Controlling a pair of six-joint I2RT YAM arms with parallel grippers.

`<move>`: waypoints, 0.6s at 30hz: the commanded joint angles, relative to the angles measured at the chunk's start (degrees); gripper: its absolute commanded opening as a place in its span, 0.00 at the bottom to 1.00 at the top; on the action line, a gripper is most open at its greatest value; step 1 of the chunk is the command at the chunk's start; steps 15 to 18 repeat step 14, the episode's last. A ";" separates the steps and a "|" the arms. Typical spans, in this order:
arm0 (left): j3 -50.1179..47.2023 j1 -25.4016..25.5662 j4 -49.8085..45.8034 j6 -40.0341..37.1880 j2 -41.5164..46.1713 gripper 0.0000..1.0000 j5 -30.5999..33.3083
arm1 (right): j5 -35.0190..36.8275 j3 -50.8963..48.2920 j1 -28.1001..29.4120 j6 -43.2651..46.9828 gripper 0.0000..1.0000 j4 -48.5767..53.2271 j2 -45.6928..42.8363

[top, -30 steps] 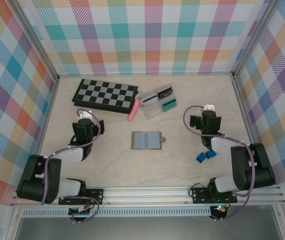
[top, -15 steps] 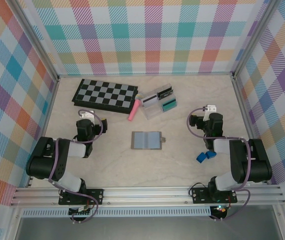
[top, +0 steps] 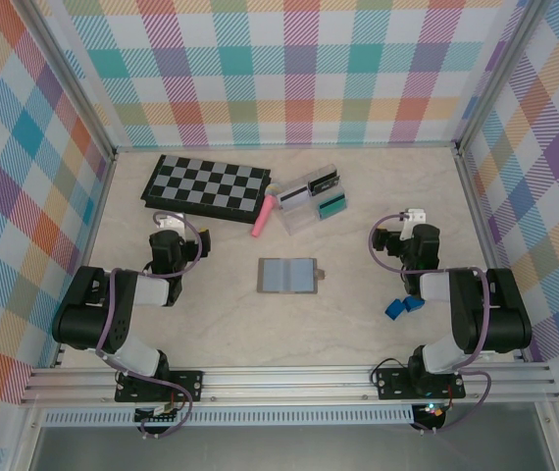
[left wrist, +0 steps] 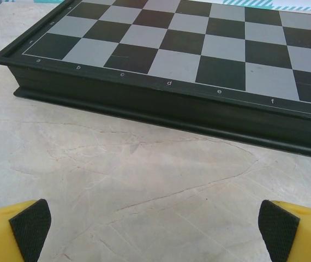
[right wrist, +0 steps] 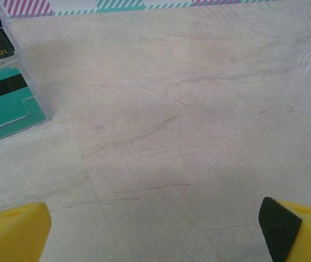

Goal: Take the credit cards out of the card holder

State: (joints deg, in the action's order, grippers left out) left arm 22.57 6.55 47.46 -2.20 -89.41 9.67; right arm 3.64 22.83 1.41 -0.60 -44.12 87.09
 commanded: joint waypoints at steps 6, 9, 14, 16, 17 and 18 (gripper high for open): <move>1.25 -1.18 -0.52 0.66 -0.39 1.00 -0.06 | -1.43 0.90 -0.38 -0.45 1.00 -2.02 0.36; 1.47 -1.44 -0.89 0.79 -0.44 1.00 -0.56 | -1.52 0.90 -0.36 -0.45 1.00 -2.02 0.35; 1.35 -1.62 -0.73 0.85 -0.37 1.00 -0.83 | -4.88 0.15 -0.37 1.05 1.00 -3.06 0.20; 1.35 -1.62 -0.73 0.85 -0.37 1.00 -0.83 | -4.88 0.15 -0.37 1.05 1.00 -3.06 0.20; 1.35 -1.62 -0.73 0.85 -0.37 1.00 -0.83 | -4.88 0.15 -0.37 1.05 1.00 -3.06 0.20; 1.35 -1.62 -0.73 0.85 -0.37 1.00 -0.83 | -4.88 0.15 -0.37 1.05 1.00 -3.06 0.20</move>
